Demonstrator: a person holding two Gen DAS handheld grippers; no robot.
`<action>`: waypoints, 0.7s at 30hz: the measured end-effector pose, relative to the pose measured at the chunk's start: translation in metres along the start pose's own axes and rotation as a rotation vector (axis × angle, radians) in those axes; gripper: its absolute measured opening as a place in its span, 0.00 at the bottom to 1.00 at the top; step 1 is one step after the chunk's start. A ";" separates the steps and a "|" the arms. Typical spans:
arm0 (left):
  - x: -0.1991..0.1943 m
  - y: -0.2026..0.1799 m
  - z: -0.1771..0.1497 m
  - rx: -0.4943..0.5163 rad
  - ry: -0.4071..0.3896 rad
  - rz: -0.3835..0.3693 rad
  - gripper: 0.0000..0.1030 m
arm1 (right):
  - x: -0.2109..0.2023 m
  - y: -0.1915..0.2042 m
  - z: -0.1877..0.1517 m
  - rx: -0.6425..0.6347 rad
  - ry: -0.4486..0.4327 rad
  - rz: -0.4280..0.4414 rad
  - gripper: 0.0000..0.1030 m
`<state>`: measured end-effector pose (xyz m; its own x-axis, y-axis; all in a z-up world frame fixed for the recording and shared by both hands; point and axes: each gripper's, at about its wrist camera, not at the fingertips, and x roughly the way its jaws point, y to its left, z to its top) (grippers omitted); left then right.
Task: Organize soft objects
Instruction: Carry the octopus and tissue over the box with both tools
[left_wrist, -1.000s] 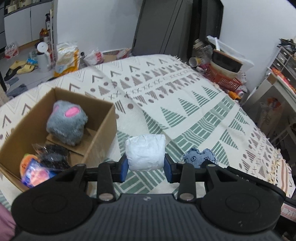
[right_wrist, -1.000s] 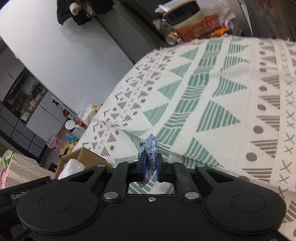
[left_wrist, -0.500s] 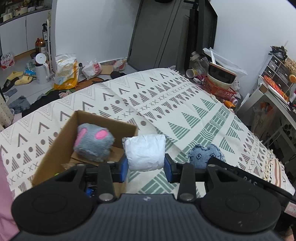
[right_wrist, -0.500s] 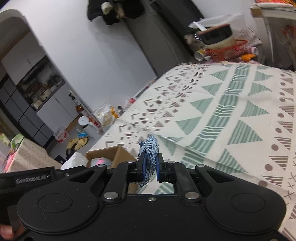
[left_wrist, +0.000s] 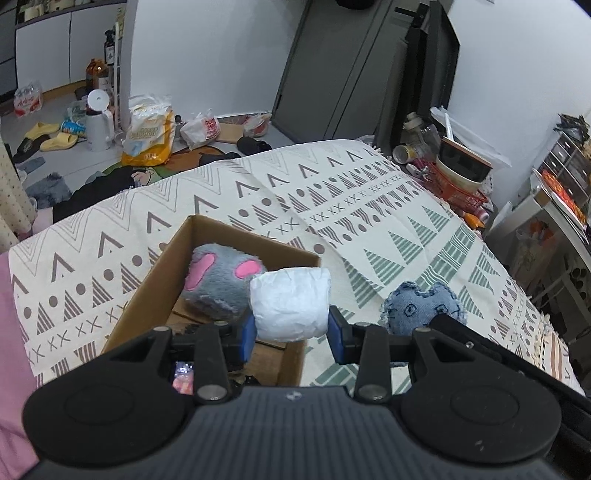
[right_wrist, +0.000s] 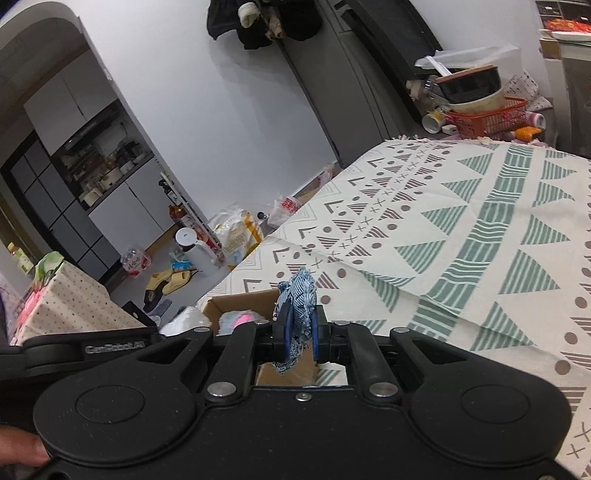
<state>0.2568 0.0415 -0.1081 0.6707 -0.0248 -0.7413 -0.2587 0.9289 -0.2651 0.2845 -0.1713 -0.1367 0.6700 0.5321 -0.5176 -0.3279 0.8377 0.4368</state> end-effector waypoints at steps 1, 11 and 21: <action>0.003 0.004 0.000 -0.010 0.003 -0.001 0.37 | 0.001 0.003 0.000 -0.007 -0.001 -0.002 0.10; 0.040 0.036 -0.008 -0.100 0.044 -0.049 0.37 | 0.015 0.022 -0.004 -0.057 0.020 -0.047 0.10; 0.067 0.046 -0.015 -0.123 0.140 -0.110 0.37 | 0.029 0.045 0.004 -0.072 0.014 -0.085 0.10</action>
<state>0.2794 0.0770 -0.1796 0.5988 -0.1826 -0.7798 -0.2782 0.8656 -0.4163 0.2919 -0.1191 -0.1288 0.6883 0.4602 -0.5608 -0.3177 0.8862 0.3373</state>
